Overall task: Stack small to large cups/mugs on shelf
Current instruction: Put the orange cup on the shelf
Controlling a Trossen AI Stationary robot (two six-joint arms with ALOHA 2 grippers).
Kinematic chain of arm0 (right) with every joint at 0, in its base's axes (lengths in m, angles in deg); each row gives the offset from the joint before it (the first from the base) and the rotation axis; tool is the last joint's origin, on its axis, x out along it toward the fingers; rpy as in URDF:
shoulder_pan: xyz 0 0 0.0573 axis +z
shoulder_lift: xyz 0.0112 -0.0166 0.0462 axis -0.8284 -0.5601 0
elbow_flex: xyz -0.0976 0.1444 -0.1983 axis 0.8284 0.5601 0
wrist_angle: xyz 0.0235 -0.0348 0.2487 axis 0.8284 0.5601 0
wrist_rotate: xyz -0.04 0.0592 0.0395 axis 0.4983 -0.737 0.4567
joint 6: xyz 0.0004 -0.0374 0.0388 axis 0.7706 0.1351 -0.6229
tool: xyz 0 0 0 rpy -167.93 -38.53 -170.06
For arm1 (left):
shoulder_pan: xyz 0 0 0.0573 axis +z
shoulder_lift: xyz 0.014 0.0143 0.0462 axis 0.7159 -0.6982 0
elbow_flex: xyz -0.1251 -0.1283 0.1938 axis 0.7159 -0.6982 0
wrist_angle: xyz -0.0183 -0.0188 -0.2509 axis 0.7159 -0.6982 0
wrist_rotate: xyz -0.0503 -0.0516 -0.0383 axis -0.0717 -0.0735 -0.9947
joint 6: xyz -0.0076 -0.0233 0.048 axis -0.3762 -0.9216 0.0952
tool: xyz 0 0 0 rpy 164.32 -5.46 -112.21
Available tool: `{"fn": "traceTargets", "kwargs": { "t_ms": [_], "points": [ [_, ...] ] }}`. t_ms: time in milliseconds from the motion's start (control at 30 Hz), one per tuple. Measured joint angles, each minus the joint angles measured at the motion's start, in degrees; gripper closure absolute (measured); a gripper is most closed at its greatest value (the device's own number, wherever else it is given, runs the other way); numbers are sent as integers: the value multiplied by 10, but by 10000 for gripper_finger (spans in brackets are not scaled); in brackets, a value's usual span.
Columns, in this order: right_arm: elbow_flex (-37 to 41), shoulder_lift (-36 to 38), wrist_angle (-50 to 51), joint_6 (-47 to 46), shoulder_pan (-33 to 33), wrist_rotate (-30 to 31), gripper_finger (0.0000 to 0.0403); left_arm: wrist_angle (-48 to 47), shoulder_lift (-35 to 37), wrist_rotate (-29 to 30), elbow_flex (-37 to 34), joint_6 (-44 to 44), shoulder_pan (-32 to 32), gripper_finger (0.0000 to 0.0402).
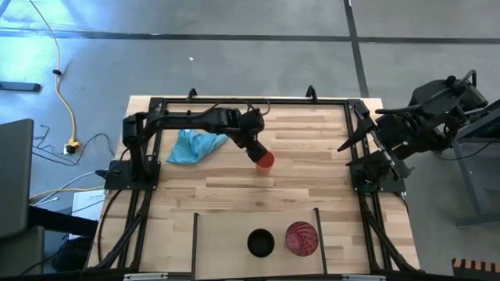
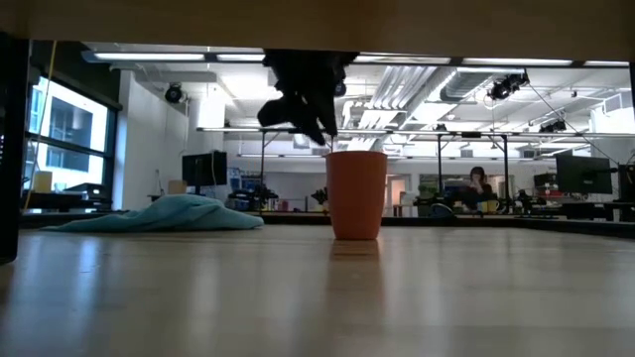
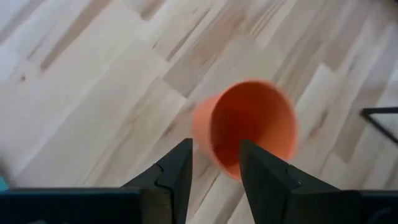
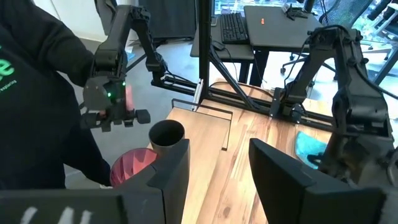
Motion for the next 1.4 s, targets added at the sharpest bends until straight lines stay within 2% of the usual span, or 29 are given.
{"fn": "traceTargets", "kwargs": {
  "t_ms": [233, 933, 1067, 1400],
  "points": [
    [0, 0, 0, 0, 0, -3, 245, -17, -19, -7, 1, 0, 0, 284],
    [0, 0, 3, 12, 0, -5, 245, 12, -23, -34, 1, -2, -6, 284],
    [0, 0, 3, 12, 0, -5, 245, 11, -28, -55, 1, -2, -9, 284],
    [0, 0, 3, 11, 0, -5, 245, 19, -50, -54, 1, -9, -15, 284]
  ]
}}
